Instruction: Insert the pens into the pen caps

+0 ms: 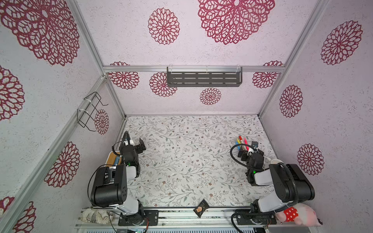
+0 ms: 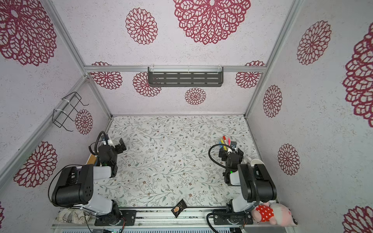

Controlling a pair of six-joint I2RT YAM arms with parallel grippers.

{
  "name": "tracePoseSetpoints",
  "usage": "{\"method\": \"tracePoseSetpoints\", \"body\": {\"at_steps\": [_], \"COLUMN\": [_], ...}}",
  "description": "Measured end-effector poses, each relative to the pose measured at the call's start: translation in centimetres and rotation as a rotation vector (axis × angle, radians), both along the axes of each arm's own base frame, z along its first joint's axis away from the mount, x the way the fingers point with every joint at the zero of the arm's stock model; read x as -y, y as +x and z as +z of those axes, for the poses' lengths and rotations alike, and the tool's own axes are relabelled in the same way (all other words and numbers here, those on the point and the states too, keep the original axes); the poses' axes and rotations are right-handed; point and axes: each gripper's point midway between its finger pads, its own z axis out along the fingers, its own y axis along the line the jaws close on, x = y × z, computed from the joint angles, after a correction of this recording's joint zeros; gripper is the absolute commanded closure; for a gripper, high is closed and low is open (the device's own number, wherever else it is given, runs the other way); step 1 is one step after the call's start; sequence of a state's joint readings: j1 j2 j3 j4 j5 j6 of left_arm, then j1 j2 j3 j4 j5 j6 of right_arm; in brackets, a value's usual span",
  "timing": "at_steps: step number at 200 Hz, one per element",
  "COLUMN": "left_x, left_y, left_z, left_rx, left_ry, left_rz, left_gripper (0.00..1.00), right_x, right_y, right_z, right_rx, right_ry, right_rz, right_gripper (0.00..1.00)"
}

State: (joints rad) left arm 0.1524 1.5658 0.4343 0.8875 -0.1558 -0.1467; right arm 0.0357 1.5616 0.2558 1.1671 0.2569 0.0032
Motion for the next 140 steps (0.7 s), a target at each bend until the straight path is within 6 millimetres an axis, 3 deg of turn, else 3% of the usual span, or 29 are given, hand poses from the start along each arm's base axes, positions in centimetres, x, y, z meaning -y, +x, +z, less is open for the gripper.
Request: {"method": "tracePoseSetpoints", "body": {"at_steps": [63,109,140], "left_x": [0.9,1.8,2.0], "left_y": [0.0,0.0,0.0], "left_z": [-0.9,-1.2,-1.2], "left_rx": [-0.032,-0.039,-0.039], "left_ry": [-0.021,-0.032,-0.039], "left_rz": [-0.038,-0.1,-0.114], "left_gripper": [0.01,0.01,0.01], "right_x": [1.4,-1.8,-2.0], "right_y": [-1.4,-0.4,-0.2], "right_z": [-0.6,-0.4,-0.5], "right_rx": [0.006,0.002,-0.009], "right_ry": [0.019,0.028,0.034], "right_rz": [-0.087,0.114,0.129], "right_gripper": [0.02,0.01,0.01]}}
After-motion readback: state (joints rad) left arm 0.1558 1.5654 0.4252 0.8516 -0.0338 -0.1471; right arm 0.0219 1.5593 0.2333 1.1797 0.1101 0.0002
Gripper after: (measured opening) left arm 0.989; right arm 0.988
